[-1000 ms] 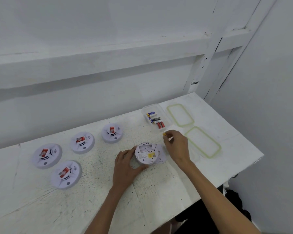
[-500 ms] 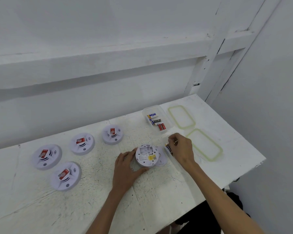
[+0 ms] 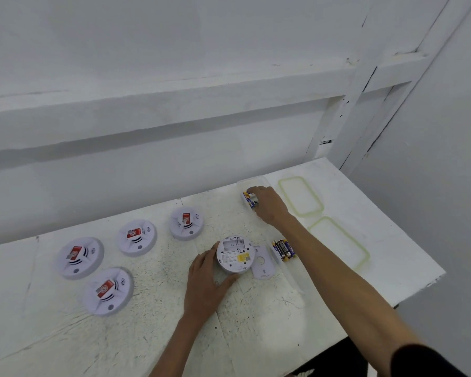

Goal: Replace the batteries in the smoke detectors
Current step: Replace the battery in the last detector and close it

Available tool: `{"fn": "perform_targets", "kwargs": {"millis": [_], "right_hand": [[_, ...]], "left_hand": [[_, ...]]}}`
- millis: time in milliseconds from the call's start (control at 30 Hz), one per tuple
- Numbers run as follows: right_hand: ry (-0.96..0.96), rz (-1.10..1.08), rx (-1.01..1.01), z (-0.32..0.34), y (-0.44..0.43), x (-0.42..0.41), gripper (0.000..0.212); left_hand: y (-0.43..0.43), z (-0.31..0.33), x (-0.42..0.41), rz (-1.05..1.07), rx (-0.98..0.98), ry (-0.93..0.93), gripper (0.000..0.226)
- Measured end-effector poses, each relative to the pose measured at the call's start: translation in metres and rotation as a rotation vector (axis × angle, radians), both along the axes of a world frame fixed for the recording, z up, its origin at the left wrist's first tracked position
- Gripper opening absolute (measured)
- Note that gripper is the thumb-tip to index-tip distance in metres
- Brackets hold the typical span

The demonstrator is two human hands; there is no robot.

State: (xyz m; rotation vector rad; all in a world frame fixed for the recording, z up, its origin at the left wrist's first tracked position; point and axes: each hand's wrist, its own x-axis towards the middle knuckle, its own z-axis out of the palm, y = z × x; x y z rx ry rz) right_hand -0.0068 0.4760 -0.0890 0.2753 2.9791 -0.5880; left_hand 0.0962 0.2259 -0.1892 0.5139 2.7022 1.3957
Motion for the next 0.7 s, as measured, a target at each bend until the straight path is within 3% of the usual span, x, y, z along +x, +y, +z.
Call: {"fn": "perform_targets", "kwargs": {"millis": [267,533,700], "right_hand": [[-0.109,0.093,-0.007,-0.022,0.010,-0.033,0.072],[0.006,0.166,0.079,-0.022,0.016,-0.028,0.038],[0.071,0.101,-0.014,-0.021,0.020,-0.024,0.029]], "left_hand": [[0.001,0.001,-0.001,-0.002,-0.029,0.014,0.085],[0.001,0.001,-0.002,-0.002,-0.049,-0.003,0.086],[0.000,0.007,0.000,0.002,-0.035,0.027,0.083]]}}
